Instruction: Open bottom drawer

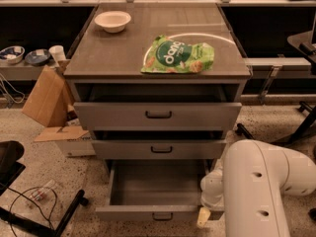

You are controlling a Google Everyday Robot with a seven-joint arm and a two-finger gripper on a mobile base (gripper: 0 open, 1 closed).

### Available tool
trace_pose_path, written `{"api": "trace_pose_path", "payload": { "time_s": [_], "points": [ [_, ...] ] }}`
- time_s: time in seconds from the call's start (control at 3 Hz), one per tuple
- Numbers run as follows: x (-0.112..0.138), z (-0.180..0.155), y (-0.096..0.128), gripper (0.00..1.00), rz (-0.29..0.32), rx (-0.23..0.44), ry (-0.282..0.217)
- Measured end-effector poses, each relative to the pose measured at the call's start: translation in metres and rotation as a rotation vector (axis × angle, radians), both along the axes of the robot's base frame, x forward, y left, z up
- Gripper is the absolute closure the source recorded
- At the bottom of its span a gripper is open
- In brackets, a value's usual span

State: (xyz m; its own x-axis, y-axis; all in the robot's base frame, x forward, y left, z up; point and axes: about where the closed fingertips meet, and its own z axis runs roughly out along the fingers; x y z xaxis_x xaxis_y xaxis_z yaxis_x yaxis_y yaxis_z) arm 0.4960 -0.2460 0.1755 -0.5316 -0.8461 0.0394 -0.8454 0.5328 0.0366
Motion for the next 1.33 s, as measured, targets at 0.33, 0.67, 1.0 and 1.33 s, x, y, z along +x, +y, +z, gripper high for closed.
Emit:
{"api": "trace_pose_path", "payload": {
  "time_s": [0.33, 0.67, 1.0, 1.33],
  "points": [
    [-0.035, -0.016, -0.006, 0.13, -0.019, 0.033, 0.037],
    [-0.075, -0.021, -0.015, 0.37, -0.044, 0.064, 0.056],
    [-0.067, 0.001, -0.02, 0.59, -0.039, 0.057, -0.004],
    [-0.106, 0.017, -0.027, 0.83, -0.007, 0.014, 0.023]
  ]
}}
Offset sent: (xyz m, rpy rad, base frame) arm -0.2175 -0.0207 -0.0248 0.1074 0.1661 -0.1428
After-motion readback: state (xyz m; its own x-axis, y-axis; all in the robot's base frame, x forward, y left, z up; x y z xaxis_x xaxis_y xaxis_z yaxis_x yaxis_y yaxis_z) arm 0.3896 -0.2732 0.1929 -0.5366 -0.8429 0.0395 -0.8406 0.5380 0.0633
